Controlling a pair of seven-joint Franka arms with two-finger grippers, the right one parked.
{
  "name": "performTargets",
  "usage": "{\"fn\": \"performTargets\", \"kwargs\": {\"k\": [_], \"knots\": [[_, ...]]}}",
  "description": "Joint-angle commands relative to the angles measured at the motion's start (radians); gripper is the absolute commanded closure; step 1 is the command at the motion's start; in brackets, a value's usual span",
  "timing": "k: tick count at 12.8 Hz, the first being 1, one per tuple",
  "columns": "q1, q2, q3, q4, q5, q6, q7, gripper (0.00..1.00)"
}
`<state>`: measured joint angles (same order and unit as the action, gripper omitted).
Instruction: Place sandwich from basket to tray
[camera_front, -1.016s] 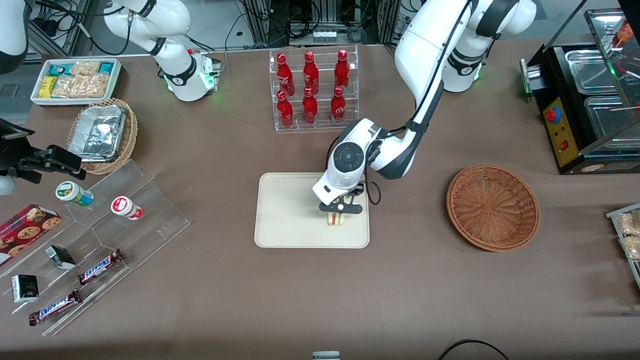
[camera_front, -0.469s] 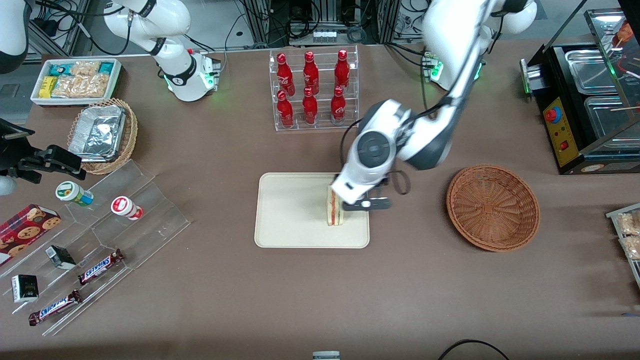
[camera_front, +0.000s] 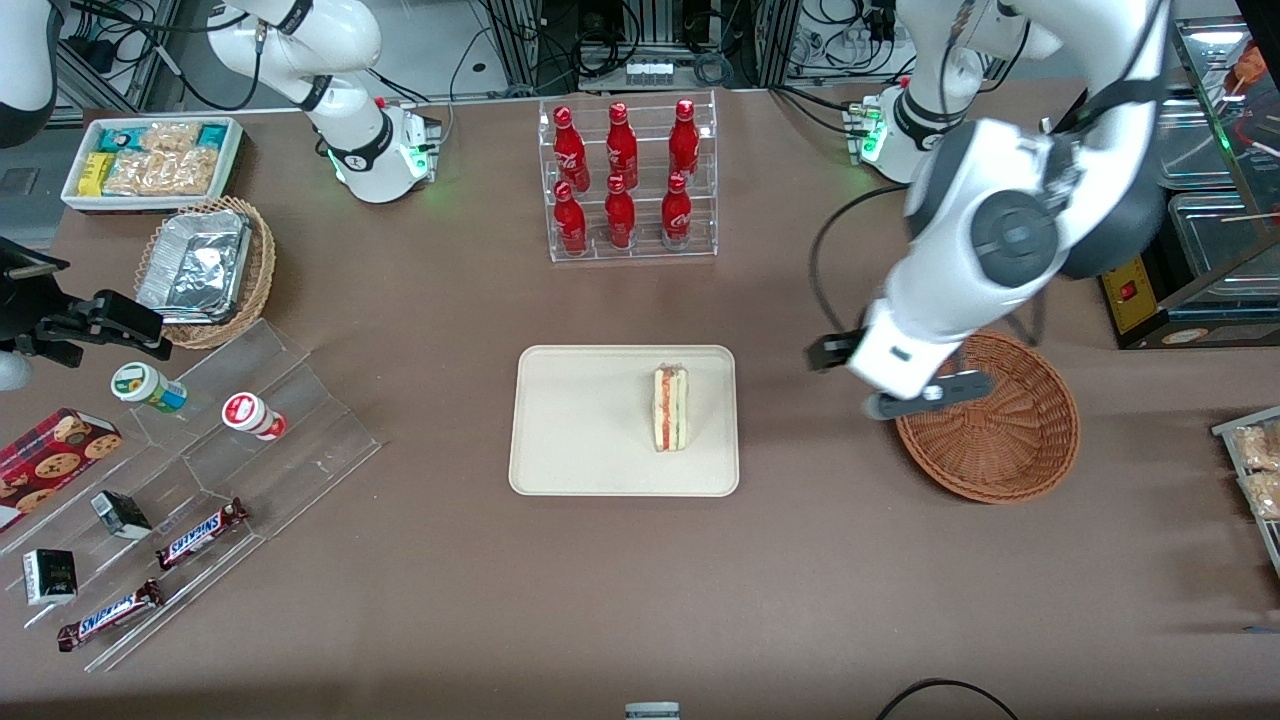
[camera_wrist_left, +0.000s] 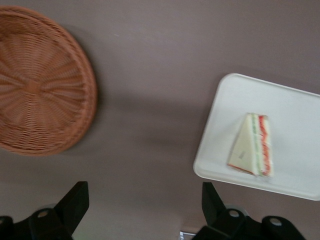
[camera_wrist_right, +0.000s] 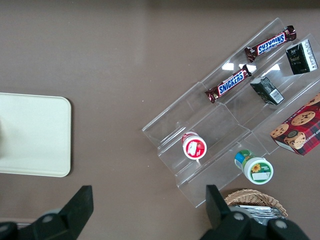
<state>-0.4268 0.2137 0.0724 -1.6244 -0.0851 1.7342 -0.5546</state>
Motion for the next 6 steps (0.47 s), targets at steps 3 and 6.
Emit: {"fn": "performTargets", "kwargs": {"k": [3, 6], "knots": [[0.173, -0.144, -0.014, -0.045, 0.03, -0.103, 0.218, 0.0], [0.269, -0.206, -0.014, -0.04, 0.03, -0.149, 0.315, 0.0]]}}
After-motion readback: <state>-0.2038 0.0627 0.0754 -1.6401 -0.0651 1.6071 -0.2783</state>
